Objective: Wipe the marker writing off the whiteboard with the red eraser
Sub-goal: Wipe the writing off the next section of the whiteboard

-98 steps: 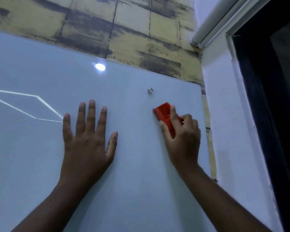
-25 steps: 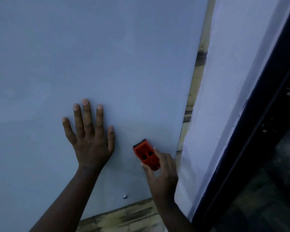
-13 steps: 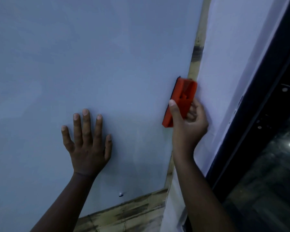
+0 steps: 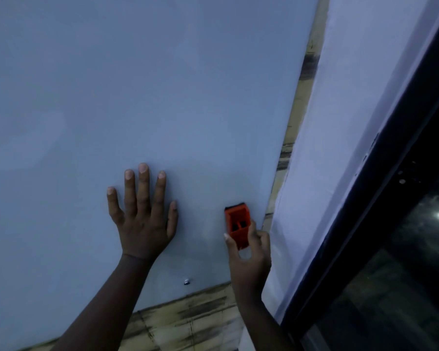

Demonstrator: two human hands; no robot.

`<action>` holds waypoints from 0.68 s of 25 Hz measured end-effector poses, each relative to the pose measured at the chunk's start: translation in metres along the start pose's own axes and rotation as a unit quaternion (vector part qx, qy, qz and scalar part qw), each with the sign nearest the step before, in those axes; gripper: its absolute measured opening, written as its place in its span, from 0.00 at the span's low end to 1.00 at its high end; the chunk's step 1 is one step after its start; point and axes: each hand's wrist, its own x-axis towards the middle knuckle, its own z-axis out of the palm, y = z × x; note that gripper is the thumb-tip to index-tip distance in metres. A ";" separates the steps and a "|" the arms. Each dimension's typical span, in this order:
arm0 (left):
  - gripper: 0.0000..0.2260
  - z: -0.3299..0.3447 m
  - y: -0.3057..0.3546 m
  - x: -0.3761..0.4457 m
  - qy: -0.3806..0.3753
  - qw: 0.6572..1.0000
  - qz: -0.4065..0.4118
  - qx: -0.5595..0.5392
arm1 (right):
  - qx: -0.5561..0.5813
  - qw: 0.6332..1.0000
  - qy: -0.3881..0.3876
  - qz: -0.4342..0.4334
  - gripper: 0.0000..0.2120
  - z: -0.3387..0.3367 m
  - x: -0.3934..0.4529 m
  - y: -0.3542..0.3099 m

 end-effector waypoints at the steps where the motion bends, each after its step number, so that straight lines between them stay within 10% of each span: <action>1: 0.32 0.000 0.000 -0.002 0.000 1.000 0.000 0.001 | 0.027 0.998 0.006 0.055 0.31 -0.001 -0.002 0.007; 8: 0.32 -0.001 0.004 -0.017 -0.003 1.000 -0.002 -0.014 | 0.124 0.940 -0.003 0.317 0.31 0.002 -0.016 0.069; 13: 0.33 0.001 0.004 -0.031 -0.021 1.000 0.014 -0.011 | 0.303 0.697 -0.154 0.632 0.31 0.020 -0.062 0.102; 17: 0.32 -0.011 -0.013 -0.045 -0.069 0.995 0.060 -0.029 | 0.360 0.675 -0.112 0.634 0.30 0.025 -0.073 0.097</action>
